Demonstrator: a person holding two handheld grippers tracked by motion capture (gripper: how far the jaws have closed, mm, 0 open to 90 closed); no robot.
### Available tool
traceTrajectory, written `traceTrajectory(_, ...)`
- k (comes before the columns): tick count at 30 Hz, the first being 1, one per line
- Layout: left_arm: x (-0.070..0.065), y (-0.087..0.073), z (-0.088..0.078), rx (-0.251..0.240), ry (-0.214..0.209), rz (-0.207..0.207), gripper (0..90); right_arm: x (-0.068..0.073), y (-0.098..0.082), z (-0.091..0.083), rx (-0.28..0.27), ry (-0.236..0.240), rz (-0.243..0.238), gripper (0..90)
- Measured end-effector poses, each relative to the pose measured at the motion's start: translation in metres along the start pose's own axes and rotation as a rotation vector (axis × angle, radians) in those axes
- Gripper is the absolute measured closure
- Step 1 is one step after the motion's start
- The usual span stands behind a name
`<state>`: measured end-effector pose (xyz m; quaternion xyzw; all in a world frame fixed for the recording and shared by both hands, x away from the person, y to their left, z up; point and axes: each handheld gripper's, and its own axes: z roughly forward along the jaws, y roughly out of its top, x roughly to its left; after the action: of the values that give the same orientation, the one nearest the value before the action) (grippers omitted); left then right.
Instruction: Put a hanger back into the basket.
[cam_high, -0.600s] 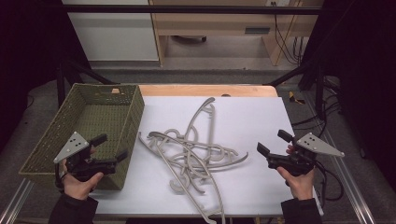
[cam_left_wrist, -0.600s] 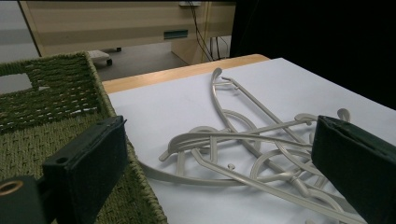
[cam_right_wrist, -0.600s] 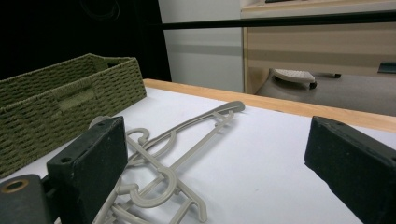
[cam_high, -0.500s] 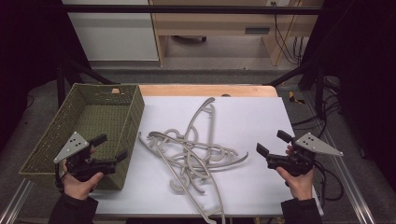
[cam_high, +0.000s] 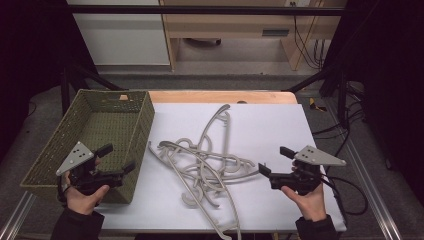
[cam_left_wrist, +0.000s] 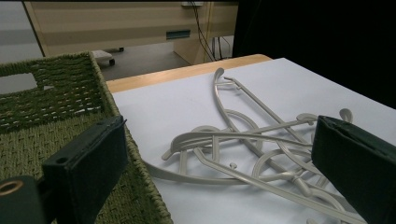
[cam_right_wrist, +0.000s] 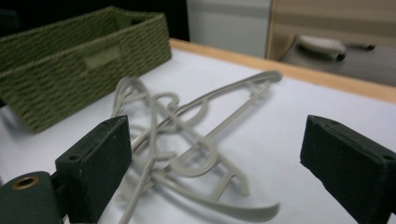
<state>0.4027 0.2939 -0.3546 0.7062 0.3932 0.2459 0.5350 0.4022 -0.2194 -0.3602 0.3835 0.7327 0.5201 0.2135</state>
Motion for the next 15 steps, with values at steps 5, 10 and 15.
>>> traceTrajectory(5,-0.001,-0.001,0.001,0.003,0.005,-0.002,3.5,0.02,-0.005,0.017,0.11,0.028,-0.021,13.3)
traceTrajectory(10,-0.001,-0.001,0.0,0.004,0.008,0.001,3.6,0.033,-0.01,0.026,0.181,0.065,-0.013,16.3)
traceTrajectory(15,-0.001,-0.001,0.001,0.01,0.009,0.007,3.6,0.044,-0.021,0.039,0.281,0.082,-0.004,22.5)
